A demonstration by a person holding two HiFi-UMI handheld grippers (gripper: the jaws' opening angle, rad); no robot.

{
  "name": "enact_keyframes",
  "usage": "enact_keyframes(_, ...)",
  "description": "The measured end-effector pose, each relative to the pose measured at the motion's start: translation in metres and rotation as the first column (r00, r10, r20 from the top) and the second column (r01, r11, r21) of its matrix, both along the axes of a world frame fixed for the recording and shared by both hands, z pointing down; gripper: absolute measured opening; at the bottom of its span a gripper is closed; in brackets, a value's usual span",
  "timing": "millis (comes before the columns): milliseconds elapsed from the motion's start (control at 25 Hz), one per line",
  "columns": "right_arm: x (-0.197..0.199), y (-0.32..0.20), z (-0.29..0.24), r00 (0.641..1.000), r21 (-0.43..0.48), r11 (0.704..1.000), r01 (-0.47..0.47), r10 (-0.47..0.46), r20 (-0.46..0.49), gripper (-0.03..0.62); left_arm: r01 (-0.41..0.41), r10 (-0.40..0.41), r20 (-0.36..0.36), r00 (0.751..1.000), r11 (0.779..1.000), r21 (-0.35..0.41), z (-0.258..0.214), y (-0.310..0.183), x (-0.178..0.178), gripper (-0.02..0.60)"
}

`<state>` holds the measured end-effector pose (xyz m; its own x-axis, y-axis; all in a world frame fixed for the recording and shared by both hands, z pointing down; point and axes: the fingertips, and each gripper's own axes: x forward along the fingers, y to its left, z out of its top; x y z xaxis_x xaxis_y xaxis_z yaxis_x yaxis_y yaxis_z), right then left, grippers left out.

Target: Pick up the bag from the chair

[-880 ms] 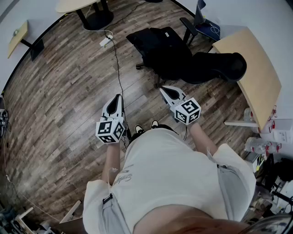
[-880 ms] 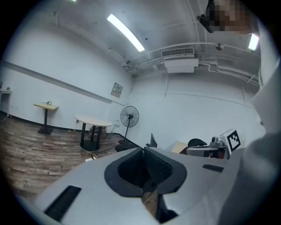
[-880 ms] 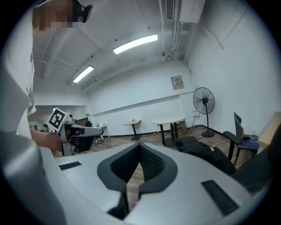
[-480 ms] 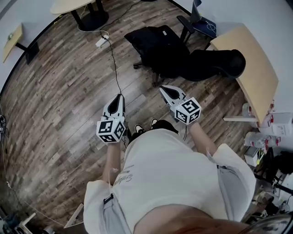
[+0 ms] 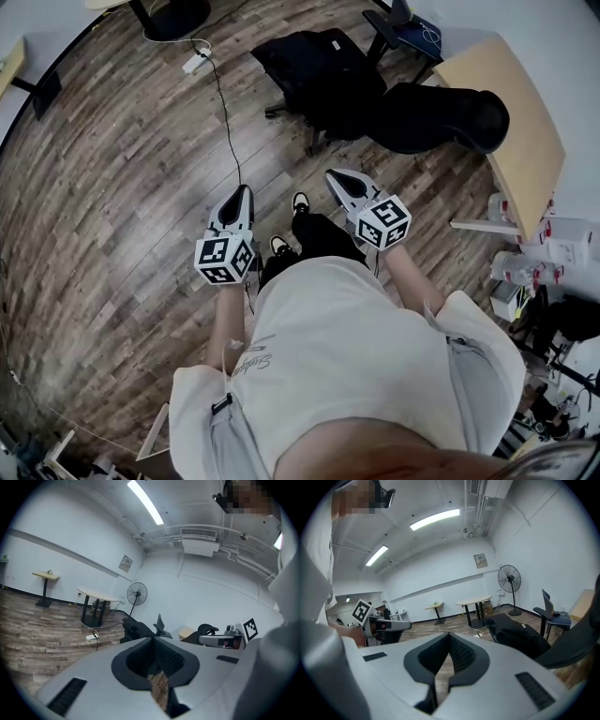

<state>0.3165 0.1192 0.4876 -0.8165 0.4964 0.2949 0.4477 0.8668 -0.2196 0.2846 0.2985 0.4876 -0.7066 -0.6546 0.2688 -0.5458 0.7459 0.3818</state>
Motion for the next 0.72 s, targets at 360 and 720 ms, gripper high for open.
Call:
enact_keyframes(360, -0.074, 0.002, 0.028, 0.998, -0.045, 0.999, 0.029, -0.031, -0.047, -0.005, -0.029, 0.028, -0.030, 0.999, 0.999, -0.042, 0.011, -0.021, -0.068, 0.026)
enact_keyframes(720, -0.180, 0.008, 0.022, 0.996, -0.077, 0.993, 0.093, -0.091, 0.022, -0.005, 0.027, -0.029, -0.008, 1.000, 0.991, -0.129, -0.003, -0.008, -0.163, 0.026)
